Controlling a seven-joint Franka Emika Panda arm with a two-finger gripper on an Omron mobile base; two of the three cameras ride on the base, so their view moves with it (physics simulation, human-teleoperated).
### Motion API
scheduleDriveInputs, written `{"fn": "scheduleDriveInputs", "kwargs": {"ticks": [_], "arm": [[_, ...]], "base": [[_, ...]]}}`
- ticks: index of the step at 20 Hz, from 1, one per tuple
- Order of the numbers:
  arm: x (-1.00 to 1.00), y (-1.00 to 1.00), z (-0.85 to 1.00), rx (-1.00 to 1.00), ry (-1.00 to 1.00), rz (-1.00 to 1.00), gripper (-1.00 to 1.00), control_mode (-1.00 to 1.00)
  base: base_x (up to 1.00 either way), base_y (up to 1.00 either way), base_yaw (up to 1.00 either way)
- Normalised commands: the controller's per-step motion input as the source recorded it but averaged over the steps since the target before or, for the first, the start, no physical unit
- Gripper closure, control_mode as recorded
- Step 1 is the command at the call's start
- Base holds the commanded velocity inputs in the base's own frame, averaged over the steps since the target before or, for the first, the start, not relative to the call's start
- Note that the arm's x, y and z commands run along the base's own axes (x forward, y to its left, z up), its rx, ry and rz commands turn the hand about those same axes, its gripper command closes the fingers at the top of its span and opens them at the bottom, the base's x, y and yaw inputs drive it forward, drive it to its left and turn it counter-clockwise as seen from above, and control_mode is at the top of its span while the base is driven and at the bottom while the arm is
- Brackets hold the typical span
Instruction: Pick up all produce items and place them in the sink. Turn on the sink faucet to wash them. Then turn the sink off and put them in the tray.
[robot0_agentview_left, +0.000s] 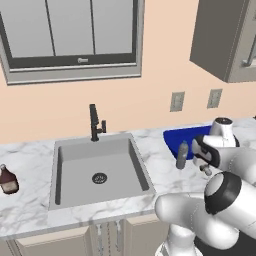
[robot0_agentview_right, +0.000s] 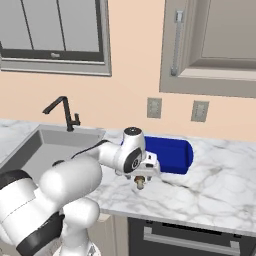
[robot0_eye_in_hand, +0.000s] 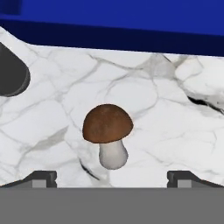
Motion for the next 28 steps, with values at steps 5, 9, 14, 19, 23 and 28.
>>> {"fn": "scheduleDriveInputs", "kwargs": {"ticks": [5, 9, 14, 19, 23, 28], "arm": [[0.05, -0.17, -0.23, 0.0, 0.0, 0.0, -1.0, -1.0], [0.14, 0.0, -0.29, 0.0, 0.0, 0.03, -1.0, -1.0], [0.14, 0.0, -0.28, 0.0, 0.0, 0.05, -1.0, -1.0], [0.09, 0.02, -0.25, 0.0, 0.0, 0.05, -1.0, -1.0], [0.04, 0.04, -0.28, 0.0, 0.0, 0.05, -1.0, -1.0], [0.07, 0.09, -0.25, 0.0, 0.0, 0.06, -1.0, -1.0]], "base": [[0.0, 0.0, 0.0], [0.0, 0.0, 0.0], [0.0, 0.0, 0.0], [0.0, 0.0, 0.0], [0.0, 0.0, 0.0], [0.0, 0.0, 0.0]]}}
